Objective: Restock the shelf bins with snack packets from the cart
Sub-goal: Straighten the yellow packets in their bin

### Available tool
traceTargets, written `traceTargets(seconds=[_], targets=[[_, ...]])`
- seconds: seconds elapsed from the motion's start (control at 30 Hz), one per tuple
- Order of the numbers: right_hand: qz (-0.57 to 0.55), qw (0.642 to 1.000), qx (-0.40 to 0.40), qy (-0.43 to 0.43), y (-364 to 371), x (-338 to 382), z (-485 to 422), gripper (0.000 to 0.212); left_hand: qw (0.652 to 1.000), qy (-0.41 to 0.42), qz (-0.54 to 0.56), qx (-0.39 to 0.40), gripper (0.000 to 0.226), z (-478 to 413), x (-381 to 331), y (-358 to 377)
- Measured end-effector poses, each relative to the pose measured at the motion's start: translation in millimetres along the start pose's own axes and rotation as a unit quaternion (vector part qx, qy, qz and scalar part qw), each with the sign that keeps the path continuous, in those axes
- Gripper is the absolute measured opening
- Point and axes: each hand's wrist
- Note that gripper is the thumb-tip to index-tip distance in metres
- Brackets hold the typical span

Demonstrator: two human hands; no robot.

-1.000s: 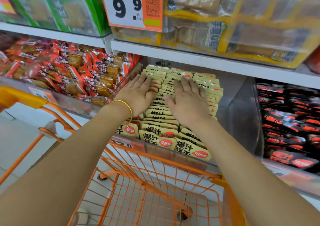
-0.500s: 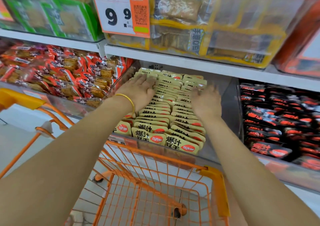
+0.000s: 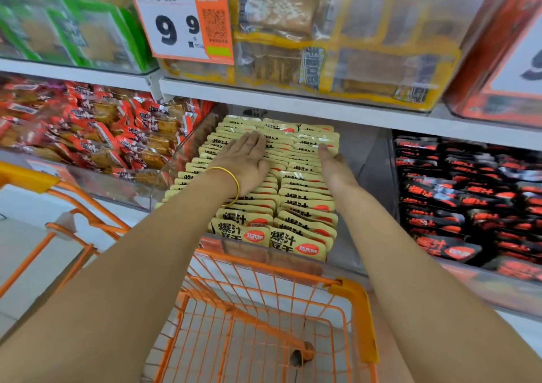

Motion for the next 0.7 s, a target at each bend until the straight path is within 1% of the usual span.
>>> traceTargets(seconds=[0.17,0.23,0.3,0.37,0.47,0.57,0.63,0.7], targets=[[0.019,0.998,-0.042,-0.043,-5.7,-11.5,19.0,0.071,0.999,-0.003,0.045,-0.005,0.053,28.8,-1.8,-2.8],[0.015,0.999,-0.021,-0.031,-5.3,-24.4,32.0,0.071,0.999,-0.006,0.037,0.003,0.053,45.7,0.0,4.1],[-0.019,1.0,0.018,0.004,-1.3,-33.8,42.0,0.072,1.0,-0.01,0.019,0.0,0.053,54.5,1.9,10.8],[-0.04,0.999,0.033,0.011,3.2,-33.9,48.6,0.07,1.0,-0.015,0.013,-0.004,0.053,54.6,2.6,13.1],[-0.035,0.999,0.035,-0.005,8.1,-30.0,50.9,0.071,1.0,-0.014,0.007,-0.005,0.054,53.5,1.0,13.4],[-0.054,0.998,0.029,0.001,8.3,-36.5,52.2,0.08,0.998,-0.014,0.048,-0.022,0.053,61.0,4.5,10.4],[-0.04,0.999,0.024,0.015,7.5,-43.1,55.9,0.079,0.997,-0.034,0.053,-0.053,0.053,69.9,14.0,10.6],[-0.03,0.999,0.026,0.015,9.1,-47.9,61.5,0.075,0.996,-0.062,0.039,-0.054,0.054,79.6,24.9,13.4]])
Point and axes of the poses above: each hand's wrist, its own z-axis away from the middle knuckle, its own y-axis out of the palm, x = y × z, and after that the axes turned 4 degrees about z, right-handed
